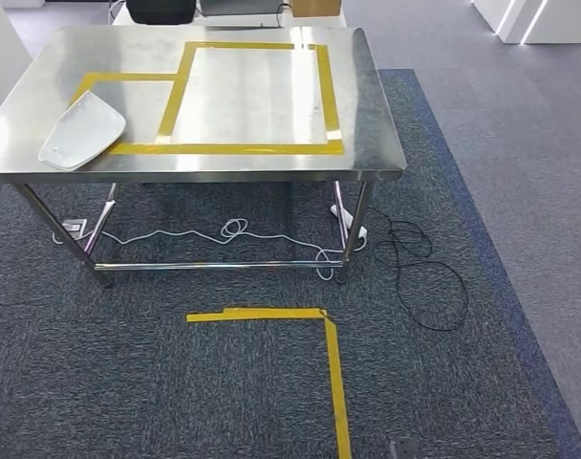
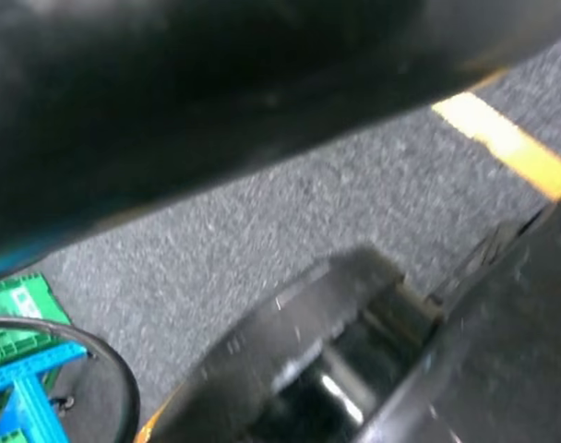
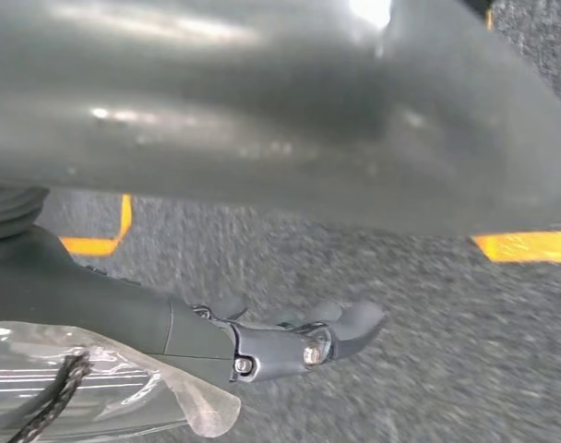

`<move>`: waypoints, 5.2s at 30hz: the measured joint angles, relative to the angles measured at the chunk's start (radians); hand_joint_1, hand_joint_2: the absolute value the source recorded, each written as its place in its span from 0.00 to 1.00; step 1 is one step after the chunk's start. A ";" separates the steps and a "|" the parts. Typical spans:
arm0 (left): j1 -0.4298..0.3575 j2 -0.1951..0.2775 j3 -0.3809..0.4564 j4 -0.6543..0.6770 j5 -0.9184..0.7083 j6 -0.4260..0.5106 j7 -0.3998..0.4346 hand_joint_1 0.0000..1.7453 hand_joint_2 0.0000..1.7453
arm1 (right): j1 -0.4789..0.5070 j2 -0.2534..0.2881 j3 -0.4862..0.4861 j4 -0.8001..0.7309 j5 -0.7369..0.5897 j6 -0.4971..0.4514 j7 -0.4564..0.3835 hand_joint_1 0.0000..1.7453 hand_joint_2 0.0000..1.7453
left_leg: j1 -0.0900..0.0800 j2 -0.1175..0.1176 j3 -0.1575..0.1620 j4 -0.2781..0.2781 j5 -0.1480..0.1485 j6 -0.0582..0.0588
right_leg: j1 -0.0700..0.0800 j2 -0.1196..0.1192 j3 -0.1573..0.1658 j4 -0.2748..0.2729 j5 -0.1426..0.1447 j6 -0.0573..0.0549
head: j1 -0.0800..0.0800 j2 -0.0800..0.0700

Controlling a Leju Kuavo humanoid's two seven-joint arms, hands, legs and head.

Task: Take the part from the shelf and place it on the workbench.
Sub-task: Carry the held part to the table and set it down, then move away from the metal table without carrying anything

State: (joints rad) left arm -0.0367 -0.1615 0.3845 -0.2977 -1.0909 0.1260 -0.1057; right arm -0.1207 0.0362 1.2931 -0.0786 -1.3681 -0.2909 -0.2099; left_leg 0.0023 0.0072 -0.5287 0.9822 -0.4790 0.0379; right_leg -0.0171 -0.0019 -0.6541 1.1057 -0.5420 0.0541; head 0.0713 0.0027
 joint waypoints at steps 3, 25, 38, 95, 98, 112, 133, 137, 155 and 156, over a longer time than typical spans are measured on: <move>-0.001 -0.005 0.013 0.020 -0.008 -0.009 0.010 0.00 0.00 | -0.001 0.000 0.004 0.000 -0.002 0.001 0.001 0.00 0.00 | -0.010 0.001 -0.040 0.003 0.030 0.008 | 0.001 0.000 -0.029 0.175 -0.090 0.000 | 0.003 0.000; -0.007 -0.017 0.065 0.046 -0.051 0.006 -0.015 0.00 0.00 | -0.010 0.003 0.031 0.002 -0.067 -0.006 -0.004 0.00 0.00 | 0.005 -0.007 0.055 0.042 -0.048 -0.052 | 0.011 -0.012 0.059 -0.105 0.099 -0.042 | -0.006 0.000; -0.009 -0.023 0.086 0.049 -0.058 0.006 -0.019 0.00 0.00 | -0.007 0.002 0.044 0.003 -0.075 -0.007 0.000 0.00 0.00 | -0.004 0.004 -0.099 0.005 0.081 -0.002 | 0.005 -0.001 0.098 0.092 0.002 -0.007 | 0.004 0.000; -0.011 -0.027 0.176 0.051 -0.153 0.057 0.025 0.00 0.00 | -0.007 0.005 0.082 0.002 -0.130 0.016 -0.035 0.00 0.00 | -0.012 0.005 -0.032 -0.007 0.040 -0.019 | 0.019 -0.003 0.137 -0.131 0.036 -0.053 | 0.001 0.000; -0.011 -0.027 0.183 0.051 -0.155 0.057 0.025 0.00 0.00 | -0.007 0.005 0.074 0.002 -0.130 0.019 -0.035 0.00 0.00 | -0.012 0.005 -0.033 -0.006 0.040 -0.019 | 0.019 -0.003 0.137 -0.131 0.036 -0.052 | 0.001 0.000; -0.014 -0.033 0.196 0.051 -0.174 0.045 0.019 0.00 0.00 | 0.000 0.005 0.016 0.002 -0.130 0.036 -0.034 0.00 0.00 | 0.008 0.037 -0.029 -0.051 0.070 0.001 | -0.007 0.000 0.008 0.124 -0.076 0.005 | 0.003 0.000; -0.010 -0.027 0.215 0.051 -0.193 0.043 0.018 0.00 0.00 | -0.005 0.013 -0.003 0.000 -0.130 0.038 -0.030 0.00 0.00 | -0.009 -0.118 -0.022 0.047 -0.017 0.026 | 0.001 0.123 0.071 -0.077 0.056 -0.044 | 0.001 0.000; -0.014 -0.033 0.217 0.051 -0.194 0.043 0.017 0.00 0.00 | -0.001 0.011 -0.005 0.001 -0.130 0.037 -0.029 0.00 0.00 | -0.006 -0.070 -0.008 0.001 0.004 0.015 | 0.000 0.120 0.047 -0.070 0.055 -0.021 | -0.002 0.000; -0.016 -0.037 0.222 0.051 -0.203 0.043 0.012 0.00 0.00 | -0.005 0.005 -0.008 0.002 -0.130 0.036 -0.018 0.00 0.00 | 0.004 0.018 -0.065 0.175 -0.120 -0.056 | -0.003 0.000 0.113 -0.124 0.058 -0.058 | -0.001 0.000; -0.014 -0.037 0.224 0.051 -0.204 0.043 0.012 0.00 0.00 | -0.005 0.005 -0.008 0.002 -0.130 0.037 -0.017 0.00 0.00 | 0.006 0.007 -0.091 0.242 -0.151 -0.058 | -0.003 0.013 0.108 -0.124 0.062 -0.059 | -0.001 0.000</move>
State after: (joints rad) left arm -0.0511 -0.1988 0.6087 -0.2468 -1.2948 0.1690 -0.0939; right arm -0.1256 0.0416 1.2852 -0.0771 -1.4984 -0.2541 -0.2271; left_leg 0.0081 0.0141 -0.6199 1.2238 -0.6299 -0.0200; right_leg -0.0199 0.0109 -0.5457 0.9821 -0.4800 -0.0049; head 0.0700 0.0027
